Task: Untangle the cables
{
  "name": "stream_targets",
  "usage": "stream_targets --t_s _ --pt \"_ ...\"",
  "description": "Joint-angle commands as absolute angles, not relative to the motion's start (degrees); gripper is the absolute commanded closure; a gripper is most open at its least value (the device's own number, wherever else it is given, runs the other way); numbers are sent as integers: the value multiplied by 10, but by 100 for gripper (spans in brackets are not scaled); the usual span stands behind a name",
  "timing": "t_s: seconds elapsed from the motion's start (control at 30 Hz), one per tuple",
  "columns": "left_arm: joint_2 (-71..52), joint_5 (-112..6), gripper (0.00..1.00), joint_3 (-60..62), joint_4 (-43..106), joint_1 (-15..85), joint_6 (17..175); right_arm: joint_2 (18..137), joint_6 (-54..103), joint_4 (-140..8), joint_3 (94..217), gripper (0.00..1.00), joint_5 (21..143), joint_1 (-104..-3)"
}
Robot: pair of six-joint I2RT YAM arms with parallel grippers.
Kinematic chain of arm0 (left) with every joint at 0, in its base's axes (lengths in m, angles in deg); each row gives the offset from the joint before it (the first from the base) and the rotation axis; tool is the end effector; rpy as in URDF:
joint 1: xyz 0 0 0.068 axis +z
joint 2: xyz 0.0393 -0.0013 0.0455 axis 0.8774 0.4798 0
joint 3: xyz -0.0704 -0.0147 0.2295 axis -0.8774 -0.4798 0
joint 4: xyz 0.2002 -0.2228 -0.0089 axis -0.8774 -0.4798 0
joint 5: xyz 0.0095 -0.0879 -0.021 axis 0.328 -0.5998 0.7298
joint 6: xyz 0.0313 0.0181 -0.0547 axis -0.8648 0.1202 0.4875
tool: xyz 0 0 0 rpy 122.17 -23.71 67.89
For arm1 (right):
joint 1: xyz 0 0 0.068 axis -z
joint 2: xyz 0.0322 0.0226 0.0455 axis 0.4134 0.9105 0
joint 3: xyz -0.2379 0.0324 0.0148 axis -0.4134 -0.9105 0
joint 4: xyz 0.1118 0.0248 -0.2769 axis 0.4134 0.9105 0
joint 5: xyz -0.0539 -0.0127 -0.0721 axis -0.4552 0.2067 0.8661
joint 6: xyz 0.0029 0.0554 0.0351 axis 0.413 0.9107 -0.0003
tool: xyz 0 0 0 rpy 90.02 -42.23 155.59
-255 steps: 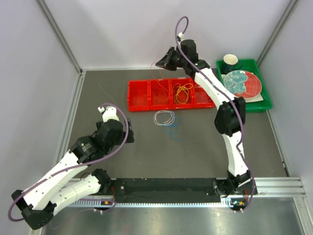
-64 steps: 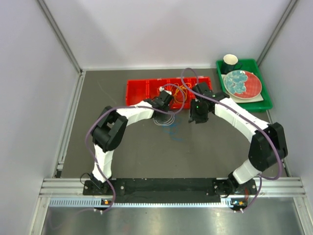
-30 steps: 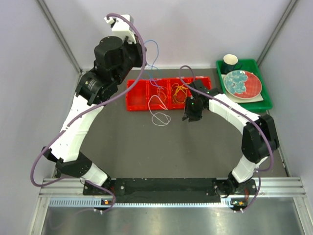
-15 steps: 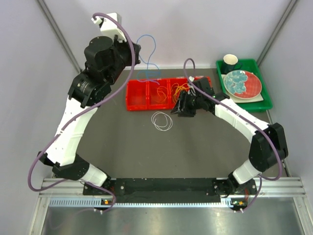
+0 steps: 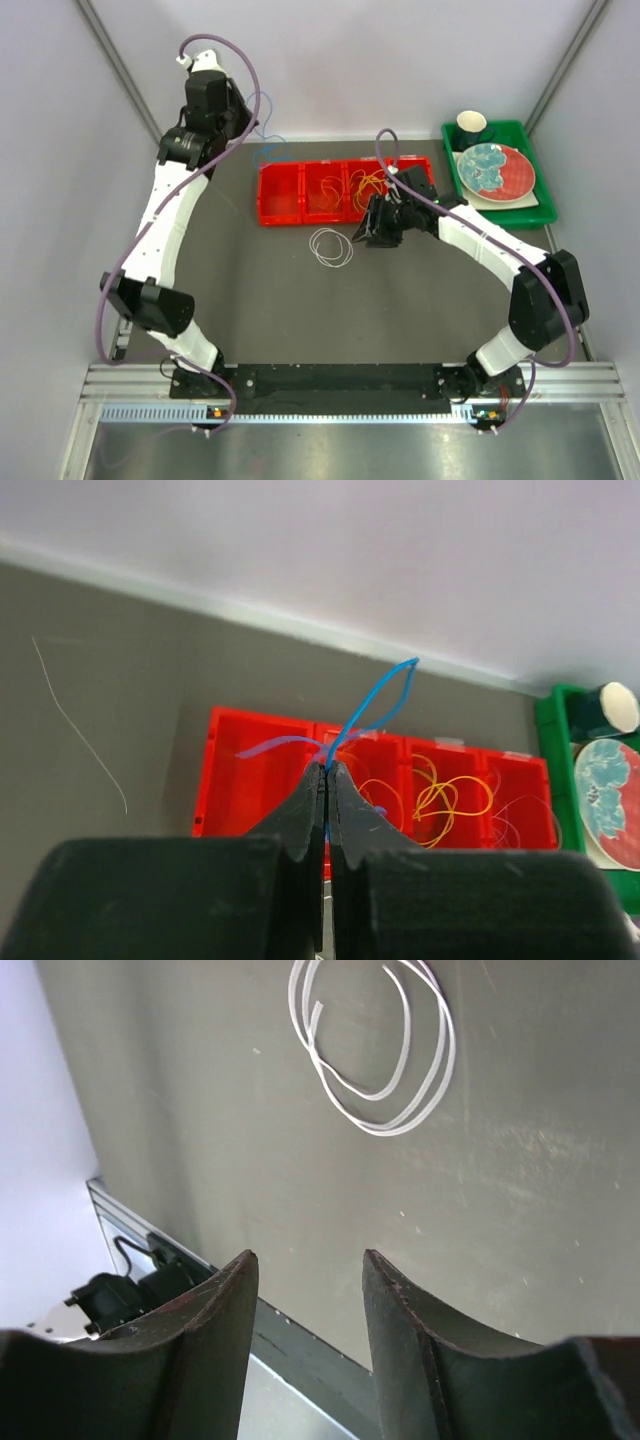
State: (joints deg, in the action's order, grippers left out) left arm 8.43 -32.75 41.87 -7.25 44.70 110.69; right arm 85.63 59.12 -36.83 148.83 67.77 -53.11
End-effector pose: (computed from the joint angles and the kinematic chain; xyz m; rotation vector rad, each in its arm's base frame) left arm 0.3865 -0.1045 0.4606 -0.3037 1.8483 -0.3302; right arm 0.3275 0.2015 0.2076 0.1026 2.6226 0.9679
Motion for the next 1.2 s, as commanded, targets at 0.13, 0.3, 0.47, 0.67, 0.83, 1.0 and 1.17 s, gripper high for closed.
stream_targets --t_s 0.13,0.3,0.47,0.67,0.83,1.0,1.17 --pt "152 -416 100 363 -8 507 1140 824 587 -337 1480 55 692 -527" --pt "193 -443 100 353 2 514 1128 832 584 -335 1485 55 691 -528" --pt "218 -443 100 333 7 516 1132 851 578 -328 1507 55 688 -528" --pt "245 -470 100 336 14 517 1140 869 566 -315 1530 55 687 -528" --pt "258 -468 100 343 8 517 1141 872 565 -319 1528 56 685 -528" --pt "265 -452 32 352 -15 519 1151 873 560 -319 1529 56 684 -527" --pt "237 -457 1 337 -13 518 1150 872 553 -317 1527 56 685 -528"
